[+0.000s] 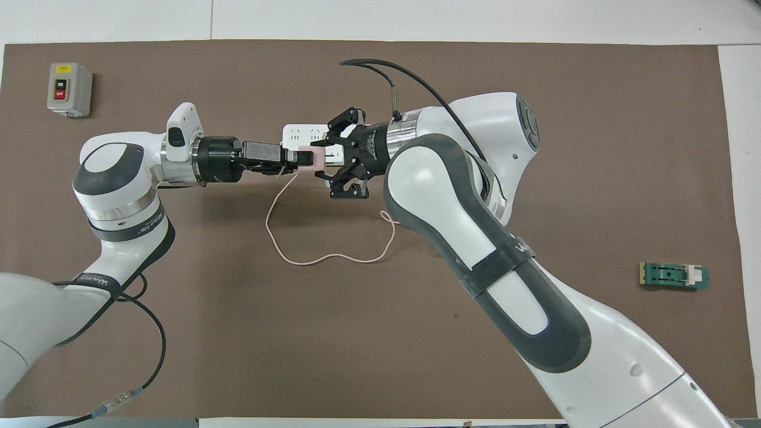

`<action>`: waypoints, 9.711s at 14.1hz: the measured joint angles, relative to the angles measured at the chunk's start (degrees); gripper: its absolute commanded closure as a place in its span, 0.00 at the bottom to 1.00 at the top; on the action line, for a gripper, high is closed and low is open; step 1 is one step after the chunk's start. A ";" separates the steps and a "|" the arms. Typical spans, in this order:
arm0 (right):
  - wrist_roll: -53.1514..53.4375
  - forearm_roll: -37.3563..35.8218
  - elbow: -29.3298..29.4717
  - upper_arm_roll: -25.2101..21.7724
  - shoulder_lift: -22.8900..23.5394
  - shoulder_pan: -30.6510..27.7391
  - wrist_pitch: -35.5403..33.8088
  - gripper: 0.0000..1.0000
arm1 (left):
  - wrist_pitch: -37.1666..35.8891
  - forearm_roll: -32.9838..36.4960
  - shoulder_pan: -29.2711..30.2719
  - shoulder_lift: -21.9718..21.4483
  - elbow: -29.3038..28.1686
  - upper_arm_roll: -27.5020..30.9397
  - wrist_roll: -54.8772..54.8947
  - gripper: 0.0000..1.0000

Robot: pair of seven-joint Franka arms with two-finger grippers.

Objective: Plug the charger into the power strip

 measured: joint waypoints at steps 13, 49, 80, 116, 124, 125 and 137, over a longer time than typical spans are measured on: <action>3.13 0.00 0.76 -0.83 -0.25 -3.63 -2.95 0.00 | -1.73 -0.02 0.24 -0.40 0.64 0.24 -1.02 1.00; -77.81 -56.96 0.81 -1.36 -17.01 -27.53 -38.85 0.00 | -25.15 78.59 2.45 -6.61 34.98 -0.01 -62.17 1.00; -82.92 -62.43 -8.21 -0.62 -30.54 -29.34 -39.33 0.00 | 8.81 89.36 -15.83 4.84 29.80 -0.04 -153.30 1.00; -82.92 -62.43 -8.21 -0.60 -30.55 -29.35 -39.37 0.00 | 22.37 95.02 -17.78 6.81 22.28 0.05 -161.61 1.00; -82.92 -62.43 -8.21 -0.60 -30.55 -29.34 -39.37 0.00 | 22.37 95.05 -18.09 6.95 22.28 0.01 -161.61 1.00; -82.92 -62.43 -8.21 -0.60 -30.55 -29.35 -39.37 0.00 | 22.37 95.07 -18.10 6.95 22.27 0.01 -161.58 1.00; -82.92 -62.43 -8.21 -0.60 -30.55 -29.35 -39.37 0.00 | 22.33 95.11 -18.09 6.94 22.23 0.03 -159.82 1.00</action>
